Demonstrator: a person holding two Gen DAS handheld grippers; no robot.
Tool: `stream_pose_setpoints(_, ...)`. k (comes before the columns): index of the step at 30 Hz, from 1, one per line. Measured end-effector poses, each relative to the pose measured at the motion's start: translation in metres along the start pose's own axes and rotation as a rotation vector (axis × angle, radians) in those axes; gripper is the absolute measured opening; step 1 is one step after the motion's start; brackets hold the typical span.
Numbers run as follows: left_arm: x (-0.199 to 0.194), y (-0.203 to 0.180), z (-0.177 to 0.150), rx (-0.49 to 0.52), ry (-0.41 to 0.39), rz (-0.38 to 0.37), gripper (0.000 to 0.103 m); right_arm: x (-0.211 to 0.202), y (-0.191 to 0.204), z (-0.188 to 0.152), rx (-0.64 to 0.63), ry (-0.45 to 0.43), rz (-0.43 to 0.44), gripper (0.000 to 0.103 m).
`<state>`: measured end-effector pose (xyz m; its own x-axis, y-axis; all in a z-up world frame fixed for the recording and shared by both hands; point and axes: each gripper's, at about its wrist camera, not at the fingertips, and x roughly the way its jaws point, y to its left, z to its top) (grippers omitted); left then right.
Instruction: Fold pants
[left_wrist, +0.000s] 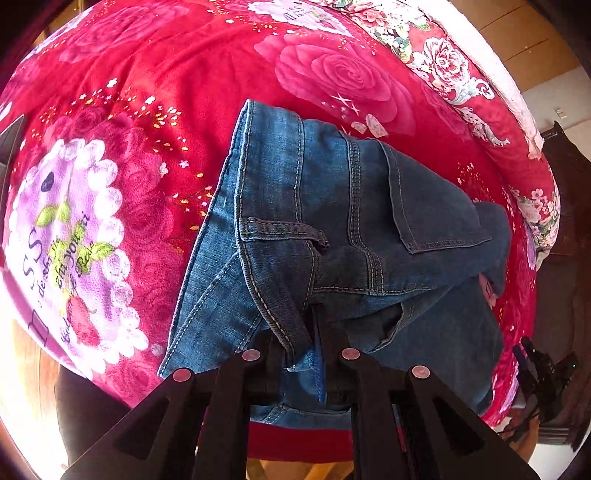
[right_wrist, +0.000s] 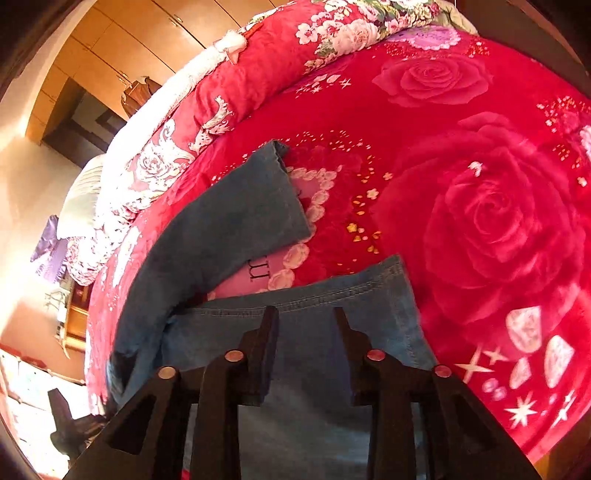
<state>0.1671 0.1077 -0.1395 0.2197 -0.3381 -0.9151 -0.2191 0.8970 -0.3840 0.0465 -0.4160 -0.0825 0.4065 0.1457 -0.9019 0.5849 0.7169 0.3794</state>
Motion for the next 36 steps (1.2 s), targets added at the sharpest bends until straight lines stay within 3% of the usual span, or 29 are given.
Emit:
stream_pose_setpoints(2, -0.002, -0.002, 0.002, -0.007, 0.0, 0.001, 0.011, 0.016, 0.008, 0.009, 0.051, 0.005, 0.043, 0.051)
stream_pose_setpoints(7, -0.002, 0.001, 0.012, -0.028, 0.003, -0.001, 0.011, 0.074, 0.008, 0.04, 0.251, 0.017, 0.11, 0.051)
stream_pose_setpoints(14, 0.001, -0.009, 0.018, -0.057, 0.014, 0.001, 0.011, 0.139, 0.01, 0.051, 0.385, 0.044, 0.074, 0.048)
stream_pose_setpoints(17, 0.0, -0.013, 0.025, -0.064, -0.001, -0.001, 0.011, 0.142, 0.017, 0.056, 0.359, 0.012, 0.037, 0.003)
stream_pose_setpoints(23, -0.027, -0.027, 0.031, -0.004, -0.123, -0.005, 0.011, 0.083, 0.025, 0.059, 0.324, -0.099, 0.223, 0.003)
stream_pose_setpoints(27, -0.039, -0.027, 0.021, 0.001, -0.143, -0.048, 0.011, 0.028, 0.021, 0.05, 0.297, -0.15, 0.289, 0.003)
stream_pose_setpoints(33, -0.053, -0.006, -0.007, 0.044, -0.128, -0.072, 0.011, -0.037, -0.015, -0.002, 0.35, -0.174, 0.355, 0.003)
stream_pose_setpoints(36, -0.049, 0.009, -0.016, 0.061, -0.11, -0.024, 0.011, -0.053, -0.049, -0.042, 0.442, -0.187, 0.377, 0.003)
